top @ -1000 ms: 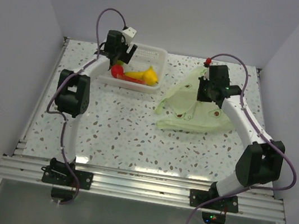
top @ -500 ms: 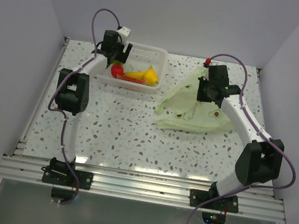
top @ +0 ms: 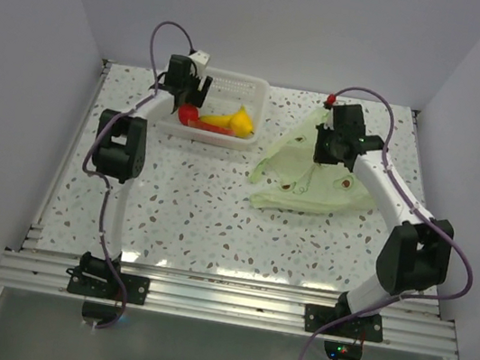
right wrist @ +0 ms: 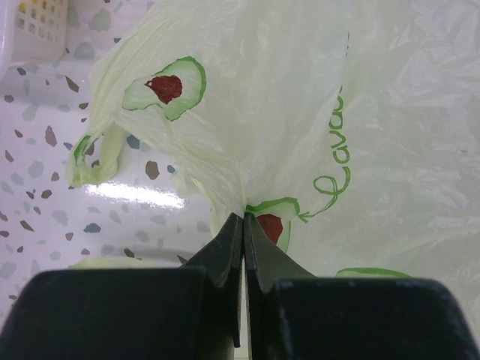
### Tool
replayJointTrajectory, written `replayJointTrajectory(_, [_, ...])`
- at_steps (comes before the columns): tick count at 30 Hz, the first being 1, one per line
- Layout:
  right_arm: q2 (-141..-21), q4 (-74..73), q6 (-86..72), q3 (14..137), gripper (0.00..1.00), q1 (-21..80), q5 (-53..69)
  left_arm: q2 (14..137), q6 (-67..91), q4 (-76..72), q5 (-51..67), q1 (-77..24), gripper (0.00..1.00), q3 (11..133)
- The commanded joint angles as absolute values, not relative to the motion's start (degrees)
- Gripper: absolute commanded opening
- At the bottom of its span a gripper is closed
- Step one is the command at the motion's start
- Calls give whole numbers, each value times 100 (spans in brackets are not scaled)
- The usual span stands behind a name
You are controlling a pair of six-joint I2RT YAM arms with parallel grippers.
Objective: Place the fake fruits into the plastic bag and tie a complex knot
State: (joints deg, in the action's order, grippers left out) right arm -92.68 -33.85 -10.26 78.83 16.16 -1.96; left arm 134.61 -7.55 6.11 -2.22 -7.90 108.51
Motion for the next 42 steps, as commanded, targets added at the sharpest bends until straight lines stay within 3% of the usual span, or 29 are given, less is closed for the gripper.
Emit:
replayJointTrajectory(1, [-9334,-3349,-1002,8139,0,1608,-114,13474,-580,747,-106,-721,81,10961])
replayJointTrajectory(5, [-9351,-3384,-958,8200,0,1608,-62,13219,-580,668,307,-677,60,10846])
replayJointTrajectory(7, [-9334,-3427,-949,8261,0,1617,-18,12895,-563,607,597,-677,55,10724])
replayJointTrajectory(12, [-9203,-3463,-905,8358,0,1608,-18,11474,-466,98,2288,-633,50,9968])
replayJointTrajectory(19, [-9097,-3410,-975,8350,0,1617,509,9740,-141,-703,4630,-861,48,7870])
replayJointTrajectory(26, [-9035,-3472,-1046,8455,0,1608,931,9009,-106,-1344,4808,-1975,42,6794])
replayJointTrajectory(42, [-8939,-3507,-1371,8429,0,1600,2434,9904,-255,-1635,3666,-3322,38,6758])
